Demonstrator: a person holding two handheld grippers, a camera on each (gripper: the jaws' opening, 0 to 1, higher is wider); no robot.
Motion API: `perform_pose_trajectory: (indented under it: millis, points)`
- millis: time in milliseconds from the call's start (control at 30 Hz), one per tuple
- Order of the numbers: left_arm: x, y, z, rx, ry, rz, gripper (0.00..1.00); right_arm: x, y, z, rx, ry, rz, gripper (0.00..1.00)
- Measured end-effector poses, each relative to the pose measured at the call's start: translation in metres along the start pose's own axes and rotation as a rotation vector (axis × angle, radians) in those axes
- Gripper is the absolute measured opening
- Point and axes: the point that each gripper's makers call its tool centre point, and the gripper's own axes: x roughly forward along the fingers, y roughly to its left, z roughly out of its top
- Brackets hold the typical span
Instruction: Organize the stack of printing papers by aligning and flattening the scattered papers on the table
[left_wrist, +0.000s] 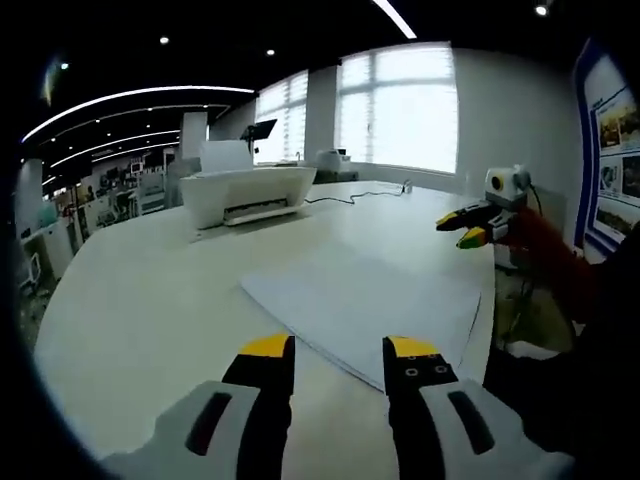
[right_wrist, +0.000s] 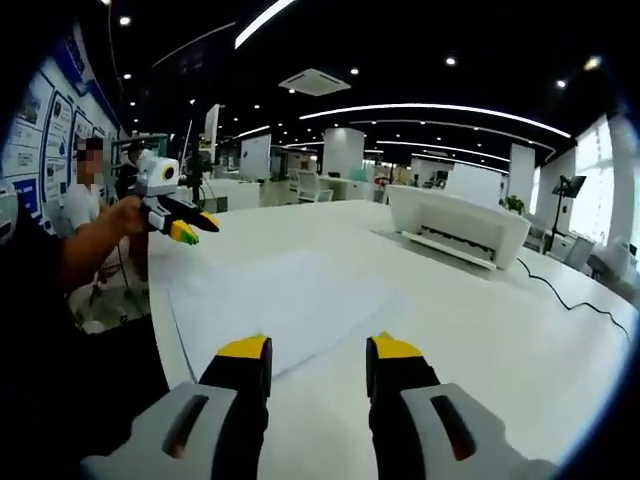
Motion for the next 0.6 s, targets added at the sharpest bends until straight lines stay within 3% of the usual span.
perform_pose_trajectory:
  millis: [433,600]
  points:
    - [-0.057,0.029,-0.007,-0.017,-0.042,0.097,0.41,-0.024,0.007,-0.003,-0.008,-0.017,-0.026,0.35]
    - [-0.074,0.030,-0.014,-0.035,-0.056,0.110,0.41,-0.032,0.009,-0.009,-0.011,-0.003,-0.031,0.35]
